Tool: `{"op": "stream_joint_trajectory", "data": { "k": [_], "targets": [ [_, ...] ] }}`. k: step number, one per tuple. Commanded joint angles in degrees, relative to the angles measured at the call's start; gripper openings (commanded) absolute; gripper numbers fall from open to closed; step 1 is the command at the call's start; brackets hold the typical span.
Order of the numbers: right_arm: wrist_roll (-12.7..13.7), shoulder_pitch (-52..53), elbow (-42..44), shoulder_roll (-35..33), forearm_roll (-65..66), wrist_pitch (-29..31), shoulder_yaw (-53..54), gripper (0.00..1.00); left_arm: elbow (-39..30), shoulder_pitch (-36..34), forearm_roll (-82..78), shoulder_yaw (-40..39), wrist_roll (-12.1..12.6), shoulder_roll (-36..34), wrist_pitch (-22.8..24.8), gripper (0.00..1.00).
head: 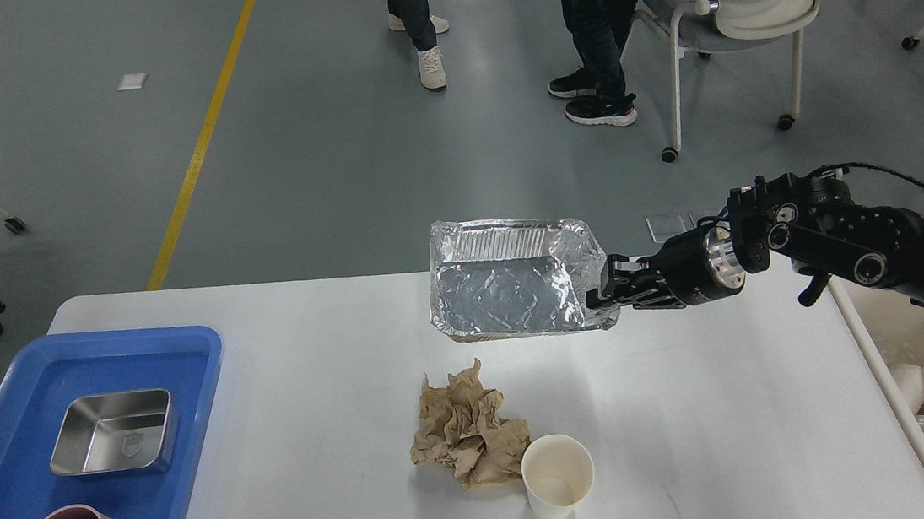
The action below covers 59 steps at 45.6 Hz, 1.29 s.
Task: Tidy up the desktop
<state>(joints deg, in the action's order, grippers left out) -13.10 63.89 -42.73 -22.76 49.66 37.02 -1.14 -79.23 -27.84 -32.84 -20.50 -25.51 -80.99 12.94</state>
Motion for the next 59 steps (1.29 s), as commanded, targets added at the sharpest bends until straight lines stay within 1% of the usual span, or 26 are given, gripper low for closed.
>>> {"op": "stream_joint_trajectory", "data": {
  "k": [1, 6, 12, 16, 19, 26, 32, 37, 43, 46, 49, 56, 58, 59],
  "targets": [
    [0.01, 0.27, -0.07, 0.00, -0.09, -0.01, 0.00, 0.00, 1.88, -0.37, -1.78, 0.11, 0.11, 1.53, 0.50, 0.97],
    [0.01, 0.45, -0.15, 0.00, -0.09, -0.01, 0.08, 0.00, 5.04, -3.18, -13.09, -0.06, 0.11, 6.54, 0.94, 0.97],
    [0.01, 0.54, -0.16, 0.17, -0.09, -0.01, 0.08, 0.00, 9.00, -6.96, -29.72, 0.11, -0.06, 11.55, 3.84, 0.97],
    [0.01, 0.45, -0.16, 0.70, -0.09, -0.01, 0.00, 0.00, 9.71, -9.33, -36.23, 0.11, -0.33, 13.66, 5.51, 0.97],
    [0.01, 0.45, 0.02, 0.79, 0.00, -0.01, 0.00, 0.00, 9.79, -11.70, -40.44, 0.20, -1.38, 14.80, 7.00, 0.97],
    [0.01, 0.63, 0.02, 0.79, 0.00, -0.36, 0.00, 0.00, 9.71, -17.16, -54.15, 0.55, -3.93, 18.67, 12.10, 0.97],
    [0.01, 0.89, 0.02, 1.58, 0.00, -0.54, 0.00, 0.00, 9.53, -20.58, -62.68, 0.64, -6.30, 21.92, 16.14, 0.97],
    [0.01, 1.15, 0.02, 1.93, -0.09, -0.54, 0.00, 0.00, 8.74, -24.10, -66.12, 0.73, -6.92, 25.26, 20.18, 0.97],
    [0.01, 1.33, 0.02, 1.93, 0.00, -0.54, 0.00, 0.00, 7.77, -29.11, -66.65, 0.90, -6.92, 29.30, 27.12, 0.97],
    [0.01, 1.33, 0.02, 1.93, -0.09, -0.54, 0.00, 0.00, 7.60, -31.74, -66.74, 2.83, -6.83, 31.85, 29.85, 0.97],
    [0.01, 1.33, 0.02, 1.93, -0.09, -0.54, 0.00, 0.00, 7.51, -34.82, -67.00, 6.16, -6.83, 34.05, 31.18, 0.97],
    [0.01, 1.33, 0.02, 1.93, -0.09, -0.54, 0.00, 0.00, 7.51, -41.32, -67.26, 16.27, -6.04, 39.41, 31.35, 0.97],
    [0.01, 1.33, 0.02, 2.02, -0.09, -0.54, 0.00, 0.00, 7.51, -42.73, -67.44, 18.47, -6.04, 41.43, 31.35, 0.97],
    [0.01, 1.33, 0.02, 2.02, -0.09, -0.54, 0.00, 0.00, 7.60, -43.87, -67.70, 20.13, -6.04, 43.70, 31.35, 0.97]
  ]
}}
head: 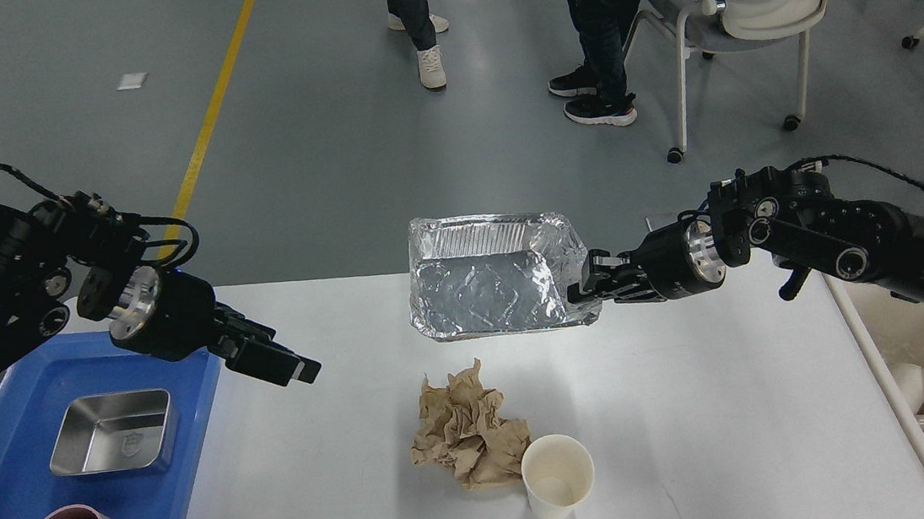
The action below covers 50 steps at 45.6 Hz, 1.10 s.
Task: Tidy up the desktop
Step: 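Reach the left gripper over to the white paper cup and grasp it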
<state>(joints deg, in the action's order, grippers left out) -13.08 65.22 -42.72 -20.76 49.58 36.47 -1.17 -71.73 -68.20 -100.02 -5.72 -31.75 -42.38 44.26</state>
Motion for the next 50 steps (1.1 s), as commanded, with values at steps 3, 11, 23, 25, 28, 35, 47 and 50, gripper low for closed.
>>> {"op": "stream_joint_trajectory", "data": {
  "k": [3, 11, 23, 25, 28, 35, 47, 50],
  "targets": [
    [-0.02, -0.01, 0.00, 0.02, 0.08, 0.00, 0.02, 0.00, 0.10, -4.92, -1.31, 7.47, 0.29, 8.36, 0.04, 0.97],
    [-0.02, 0.08, 0.00, 0.02, 0.08, 0.00, -0.06, 0.00, 0.54, -9.14, -3.08, 13.35, 0.37, 17.23, 0.13, 0.97],
    [-0.02, 0.08, 0.00, 0.46, 0.17, -0.08, 0.02, 0.00, 2.38, -11.43, -3.16, 15.12, 0.46, 30.59, 0.22, 0.97],
    [-0.02, -0.01, 0.00, 0.72, 0.17, -0.17, 0.02, 0.00, 2.47, -11.52, -3.16, 15.21, 0.46, 32.18, 0.22, 0.97],
    [-0.02, -0.01, -0.09, 0.99, 0.08, -0.26, 0.11, 0.00, 2.47, -11.60, -3.25, 15.21, 0.46, 33.94, 0.22, 0.97],
    [-0.02, -0.01, -0.09, 1.08, 0.08, -0.43, 0.11, 0.00, 3.35, -12.04, -3.43, 16.26, 0.55, 37.63, 0.13, 0.97],
    [-0.02, 0.08, -0.09, 1.08, 0.08, -0.43, 0.37, 0.00, 10.11, -11.34, -6.41, 18.55, 3.10, 43.52, -1.71, 0.97],
    [-0.02, 0.08, -0.09, 1.08, 0.08, -0.43, 0.46, 0.00, 12.04, -11.25, -6.33, 18.64, 3.36, 45.10, -3.21, 0.97]
  ]
}}
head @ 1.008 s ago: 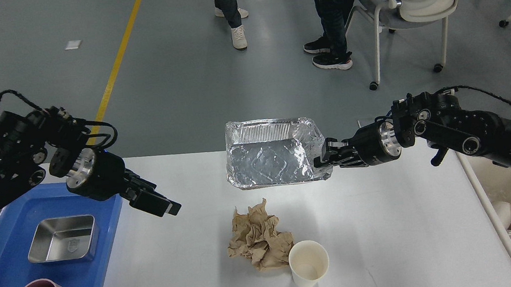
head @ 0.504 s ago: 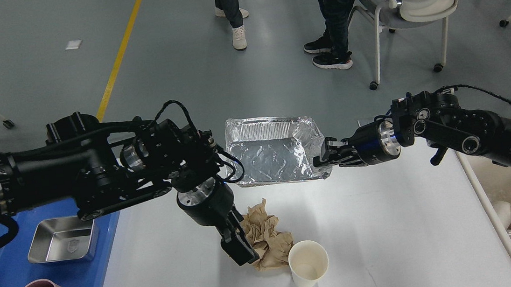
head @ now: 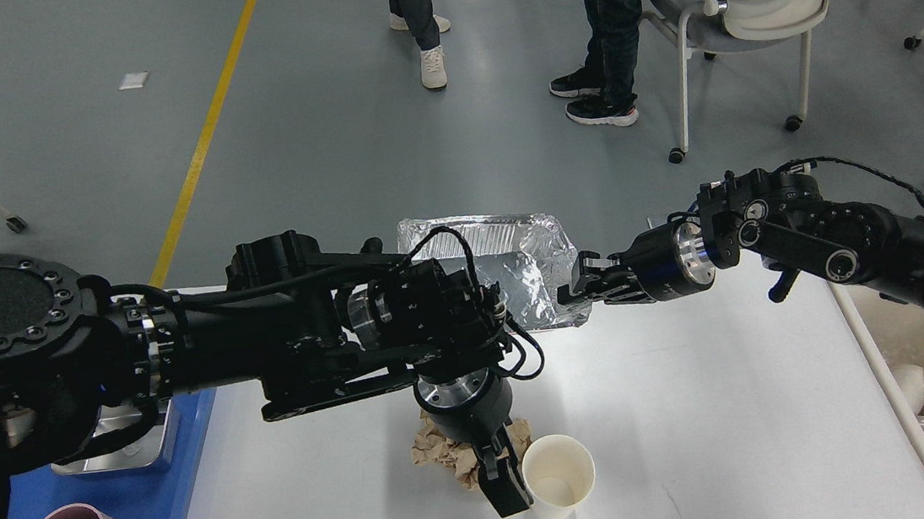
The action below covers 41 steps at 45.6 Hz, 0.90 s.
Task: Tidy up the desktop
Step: 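Reach the left gripper over to the white paper cup and grasp it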
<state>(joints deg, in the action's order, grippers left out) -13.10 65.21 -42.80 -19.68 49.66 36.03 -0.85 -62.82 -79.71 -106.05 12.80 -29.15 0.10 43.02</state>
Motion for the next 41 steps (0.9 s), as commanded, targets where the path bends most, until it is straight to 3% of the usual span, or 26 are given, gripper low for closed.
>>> {"op": "stream_joint_trajectory", "data": {
  "k": [1, 41],
  "targets": [
    [0.00, 0.09, 0.00, 0.00, 0.00, 0.00, 0.14, 0.00, 3.66, 0.25, -0.30, 0.12, 0.76, 2.89, -2.32, 0.97],
    [-0.08, 0.00, 0.00, -0.09, -0.09, -0.17, 0.23, 0.00, 7.01, 3.94, -0.29, 0.91, 0.67, 9.92, -3.64, 0.97]
  ]
}}
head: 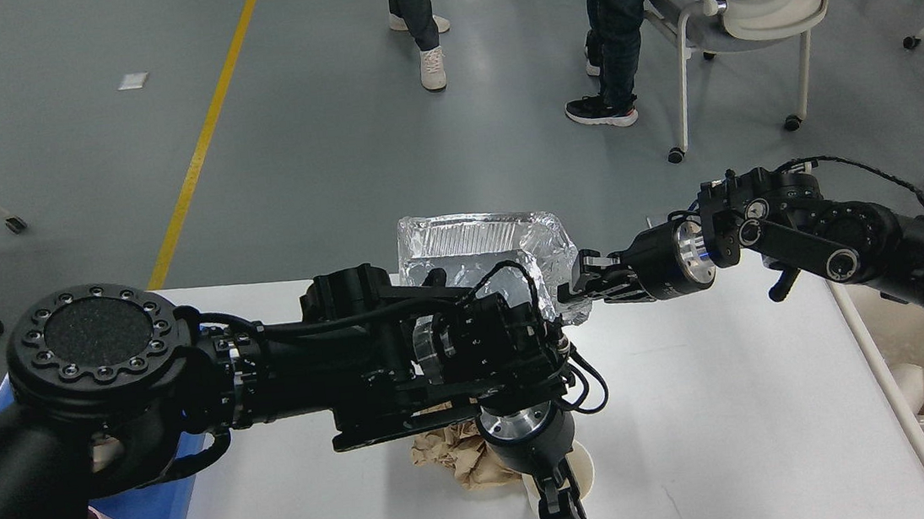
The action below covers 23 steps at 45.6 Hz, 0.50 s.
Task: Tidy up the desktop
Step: 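Reach the left gripper over to the white paper cup and grasp it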
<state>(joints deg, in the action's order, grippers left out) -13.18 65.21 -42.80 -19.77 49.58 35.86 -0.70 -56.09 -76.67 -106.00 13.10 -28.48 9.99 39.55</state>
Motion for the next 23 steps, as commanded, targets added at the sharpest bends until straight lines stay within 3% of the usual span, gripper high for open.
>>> {"op": "stream_joint_trajectory", "data": {
  "k": [1, 11, 23],
  "targets": [
    [0.00, 0.00, 0.00, 0.00, -0.01, 0.00, 0.08, 0.00, 0.45, 1.08, -0.43, 0.78, 0.00, 0.03, -0.17, 0.97],
    [0.00, -0.09, -0.09, -0.18, -0.01, -0.09, 0.08, 0.00, 2.21, 2.84, -0.52, 1.05, 0.00, 0.03, -0.35, 0.97],
    [-0.09, -0.09, -0.09, -0.18, -0.01, -0.09, 0.17, 0.00, 3.71, 2.93, -0.52, 2.98, 0.00, 0.30, -3.86, 0.97]
  ]
}}
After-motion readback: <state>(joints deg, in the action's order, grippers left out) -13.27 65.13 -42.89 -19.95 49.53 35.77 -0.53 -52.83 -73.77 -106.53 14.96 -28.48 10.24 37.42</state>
